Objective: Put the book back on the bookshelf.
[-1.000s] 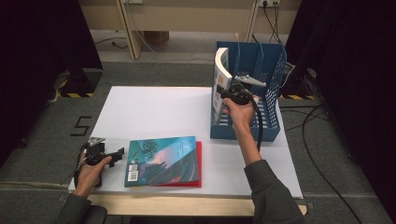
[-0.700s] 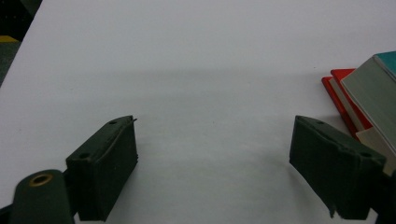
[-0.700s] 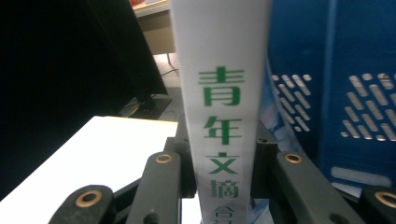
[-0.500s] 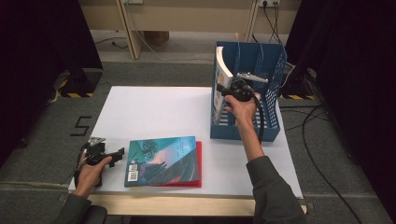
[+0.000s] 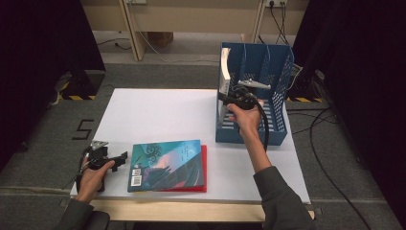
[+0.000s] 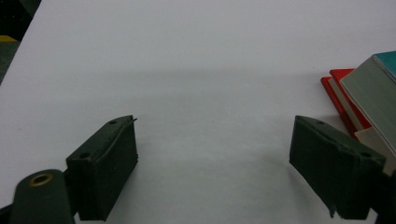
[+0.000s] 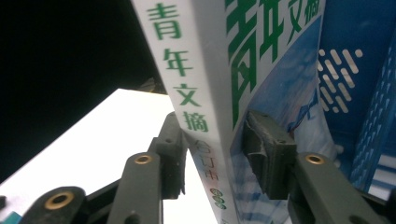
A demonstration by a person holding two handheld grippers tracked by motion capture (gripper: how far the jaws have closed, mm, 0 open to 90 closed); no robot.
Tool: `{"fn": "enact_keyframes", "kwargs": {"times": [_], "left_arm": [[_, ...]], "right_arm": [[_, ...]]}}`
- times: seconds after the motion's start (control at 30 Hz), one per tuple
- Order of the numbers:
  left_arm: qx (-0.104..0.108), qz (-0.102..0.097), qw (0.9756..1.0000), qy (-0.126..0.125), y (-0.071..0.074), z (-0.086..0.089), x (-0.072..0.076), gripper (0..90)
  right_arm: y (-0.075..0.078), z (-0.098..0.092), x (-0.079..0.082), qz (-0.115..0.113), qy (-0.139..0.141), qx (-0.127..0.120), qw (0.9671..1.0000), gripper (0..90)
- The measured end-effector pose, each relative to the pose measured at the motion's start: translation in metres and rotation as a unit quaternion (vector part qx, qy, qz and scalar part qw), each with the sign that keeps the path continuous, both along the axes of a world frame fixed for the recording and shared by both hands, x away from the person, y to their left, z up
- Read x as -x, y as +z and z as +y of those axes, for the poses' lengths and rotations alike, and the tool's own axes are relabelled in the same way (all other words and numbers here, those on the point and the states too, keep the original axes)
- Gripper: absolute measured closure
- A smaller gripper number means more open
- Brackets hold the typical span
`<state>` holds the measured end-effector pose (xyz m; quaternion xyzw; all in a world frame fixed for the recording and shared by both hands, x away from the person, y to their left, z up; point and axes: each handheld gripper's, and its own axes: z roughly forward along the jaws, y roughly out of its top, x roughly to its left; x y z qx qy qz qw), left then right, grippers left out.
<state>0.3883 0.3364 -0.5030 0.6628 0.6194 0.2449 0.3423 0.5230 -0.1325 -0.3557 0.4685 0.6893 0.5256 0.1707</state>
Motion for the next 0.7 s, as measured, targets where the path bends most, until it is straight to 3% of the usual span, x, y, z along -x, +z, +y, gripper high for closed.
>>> {"fn": "enact_keyframes", "kwargs": {"times": [0.2,0.53,0.63,0.7], "left_arm": [[0.000,0.000,1.0000,-0.001,0.000,0.000,0.000,14.6],[-0.002,-0.002,1.0000,-0.001,0.000,0.000,0.000,14.6],[-0.002,-0.002,1.0000,-0.001,0.000,0.000,0.000,14.6],[-0.005,0.000,1.0000,-0.002,-0.001,-0.001,-0.001,14.3]], "right_arm": [[0.000,0.000,0.011,-0.022,0.009,0.036,0.9991,65.9],[-0.001,0.000,0.002,-0.027,-0.003,0.040,0.9988,67.3],[-0.003,-0.001,-0.006,-0.022,-0.010,0.028,0.9993,67.3],[-0.002,0.000,-0.007,-0.023,-0.007,0.038,0.9990,67.3]]}}
